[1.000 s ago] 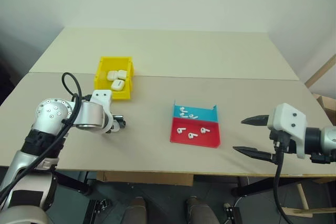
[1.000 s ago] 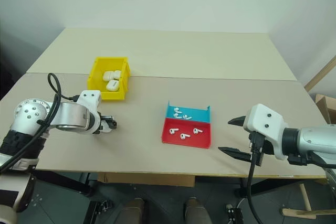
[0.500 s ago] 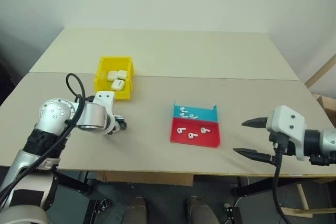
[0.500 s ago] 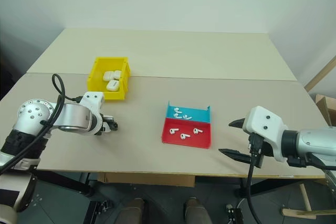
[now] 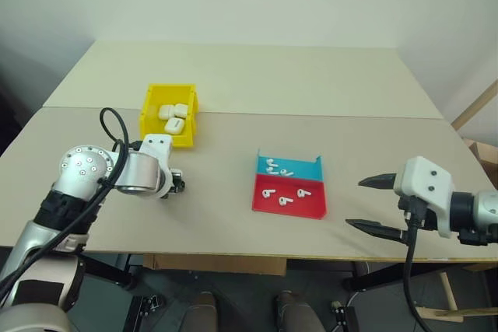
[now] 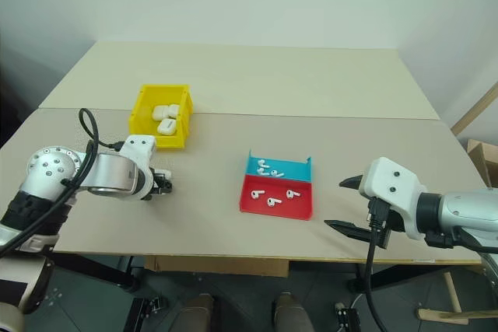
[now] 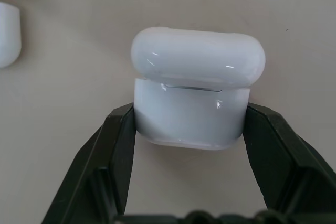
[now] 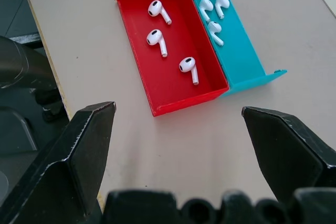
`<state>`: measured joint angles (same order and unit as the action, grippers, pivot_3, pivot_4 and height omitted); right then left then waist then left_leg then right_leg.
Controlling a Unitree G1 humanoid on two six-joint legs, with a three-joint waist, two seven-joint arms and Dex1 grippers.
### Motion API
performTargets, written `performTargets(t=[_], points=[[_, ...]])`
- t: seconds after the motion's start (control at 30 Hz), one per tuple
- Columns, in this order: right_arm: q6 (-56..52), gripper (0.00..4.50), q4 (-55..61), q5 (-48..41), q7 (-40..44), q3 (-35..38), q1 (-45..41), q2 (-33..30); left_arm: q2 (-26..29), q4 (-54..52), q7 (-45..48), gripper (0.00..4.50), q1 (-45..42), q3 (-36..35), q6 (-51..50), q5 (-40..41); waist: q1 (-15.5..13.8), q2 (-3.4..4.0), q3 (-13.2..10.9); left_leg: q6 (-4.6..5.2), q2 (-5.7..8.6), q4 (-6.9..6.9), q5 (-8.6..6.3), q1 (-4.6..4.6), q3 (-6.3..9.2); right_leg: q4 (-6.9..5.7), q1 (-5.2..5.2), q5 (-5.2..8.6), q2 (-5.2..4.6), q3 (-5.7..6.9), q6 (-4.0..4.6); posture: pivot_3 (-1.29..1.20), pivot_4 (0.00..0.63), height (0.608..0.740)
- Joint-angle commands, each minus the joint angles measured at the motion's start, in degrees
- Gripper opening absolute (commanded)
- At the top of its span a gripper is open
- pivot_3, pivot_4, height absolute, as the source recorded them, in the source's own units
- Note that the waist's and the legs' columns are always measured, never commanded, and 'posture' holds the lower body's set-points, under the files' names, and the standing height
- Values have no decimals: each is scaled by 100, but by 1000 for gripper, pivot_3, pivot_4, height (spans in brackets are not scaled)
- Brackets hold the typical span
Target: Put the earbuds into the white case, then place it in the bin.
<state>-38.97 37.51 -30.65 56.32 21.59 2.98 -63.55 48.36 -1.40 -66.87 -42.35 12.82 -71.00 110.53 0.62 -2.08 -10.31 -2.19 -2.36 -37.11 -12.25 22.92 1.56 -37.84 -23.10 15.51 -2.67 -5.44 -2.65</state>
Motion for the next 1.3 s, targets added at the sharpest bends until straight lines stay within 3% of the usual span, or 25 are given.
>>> performTargets(t=[0.03,0.1,0.17,0.23,0.33,0.53,0.57,0.63,0.7,0.9,1.3], points=[[230,4500,-60,47,85,148,-107,-30,209,-687,860,2783,-106,-467,146,-544,-3,0,0,0,0,0,0,0,0,1,0,0,0,0,0,0,150,740],[347,4500,-144,72,138,120,-188,-27,241,-1184,1776,2783,34,-736,355,-1252,6,0,0,-1,0,1,1,-2,-1,0,1,0,1,0,0,0,150,740],[566,4500,-258,148,162,46,-331,-9,478,-2235,3370,2783,358,-777,1152,-2836,26,1,0,-7,0,3,4,-4,-3,1,1,0,2,0,0,0,150,740],[671,4500,-349,139,164,-35,-518,12,369,-2670,4887,2783,826,-1137,2049,-3639,19,3,1,-23,1,21,14,-7,-6,14,2,-1,2,-2,1,0,150,740],[1005,4500,-432,218,187,-160,-752,74,-37,-2637,5894,2783,1190,-1368,2844,-4356,4,3,2,-27,-2,23,16,-6,-5,16,3,-1,2,2,2,0,150,740],[1616,4500,-456,411,324,-501,-1201,141,-824,-2190,9596,2783,2122,-1497,5003,-5593,11,4,2,-23,-3,20,15,0,-9,29,5,-6,1,0,-3,0,150,740],[1654,4500,-437,427,331,-577,-1287,132,-1179,-2083,10014,2783,2279,-1567,5569,-5772,13,6,3,-21,-6,20,14,2,-8,31,4,-6,3,2,-2,0,150,740],[1474,4500,-316,397,330,-769,-1503,15,-1766,-1924,10712,2783,2599,-1796,6062,-5607,13,7,4,-19,-5,19,12,3,-10,32,4,-6,2,-1,-2,0,150,740],[687,4500,-147,131,400,-1113,-1927,-354,-1827,-1699,11582,2783,2734,-1782,6244,-5730,28,9,5,-18,-13,14,12,8,-8,29,1,-8,7,2,0,0,150,740],[-912,4500,381,-163,477,-2494,-3576,-755,-1809,-1119,13373,2783,2805,-1489,6999,-6517,47,17,8,-13,-17,13,13,-4,-10,27,3,-9,12,1,3,0,150,740],[-2888,4500,144,520,308,-5091,-6033,426,-2210,-546,14235,2783,3113,-1572,7732,-7052,55,19,9,-1,-23,6,5,17,-8,24,-17,-9,13,5,3,0,150,740]])
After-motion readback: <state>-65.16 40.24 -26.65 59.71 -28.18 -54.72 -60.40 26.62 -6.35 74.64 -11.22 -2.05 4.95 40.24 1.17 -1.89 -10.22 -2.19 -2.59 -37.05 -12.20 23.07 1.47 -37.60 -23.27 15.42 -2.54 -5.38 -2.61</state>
